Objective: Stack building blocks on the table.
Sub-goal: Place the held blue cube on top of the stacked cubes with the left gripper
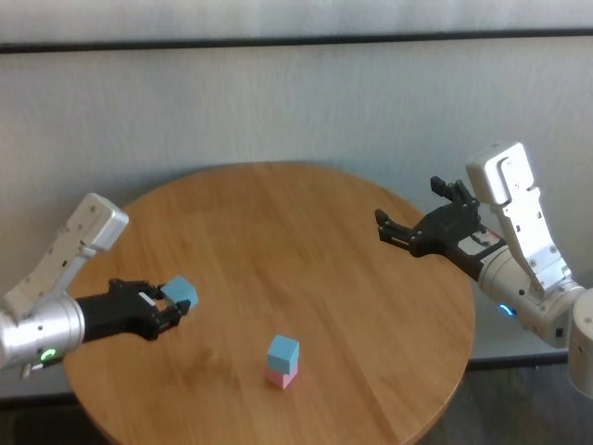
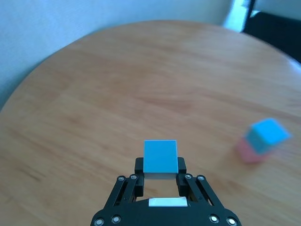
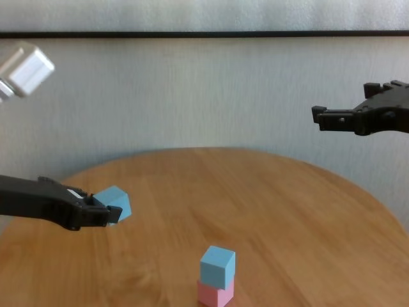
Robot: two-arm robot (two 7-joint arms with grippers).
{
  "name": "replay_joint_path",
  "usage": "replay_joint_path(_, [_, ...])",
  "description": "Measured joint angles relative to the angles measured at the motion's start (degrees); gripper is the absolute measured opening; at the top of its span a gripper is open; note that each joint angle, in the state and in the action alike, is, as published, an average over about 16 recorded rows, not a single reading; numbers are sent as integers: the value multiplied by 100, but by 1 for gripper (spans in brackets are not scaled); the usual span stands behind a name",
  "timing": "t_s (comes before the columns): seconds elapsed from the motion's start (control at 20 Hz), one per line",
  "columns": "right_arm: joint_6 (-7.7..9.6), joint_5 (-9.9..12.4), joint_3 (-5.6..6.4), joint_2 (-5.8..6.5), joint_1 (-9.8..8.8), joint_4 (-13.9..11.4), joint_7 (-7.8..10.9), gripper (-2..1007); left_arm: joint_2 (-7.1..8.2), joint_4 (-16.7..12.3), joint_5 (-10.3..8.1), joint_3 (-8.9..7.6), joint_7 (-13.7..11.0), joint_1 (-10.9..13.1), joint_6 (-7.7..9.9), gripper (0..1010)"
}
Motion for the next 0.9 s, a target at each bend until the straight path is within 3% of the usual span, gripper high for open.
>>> replay_joint_path(0.25, [0, 0, 0, 0, 0, 0, 0, 1005, 354, -1023, -226, -39, -101, 475, 166, 393])
replay_joint_path(0.45, [0, 0, 0, 0, 0, 0, 0, 1005, 545, -1566, -306, 48, -219, 668, 209, 393])
replay_joint_path(0.65, [0, 0, 0, 0, 0, 0, 0, 1005, 637, -1804, -270, 256, -367, 656, 191, 393])
replay_joint_path(0.9, [0, 0, 0, 0, 0, 0, 0, 1005, 652, -1825, -150, 588, -548, 447, 149, 393])
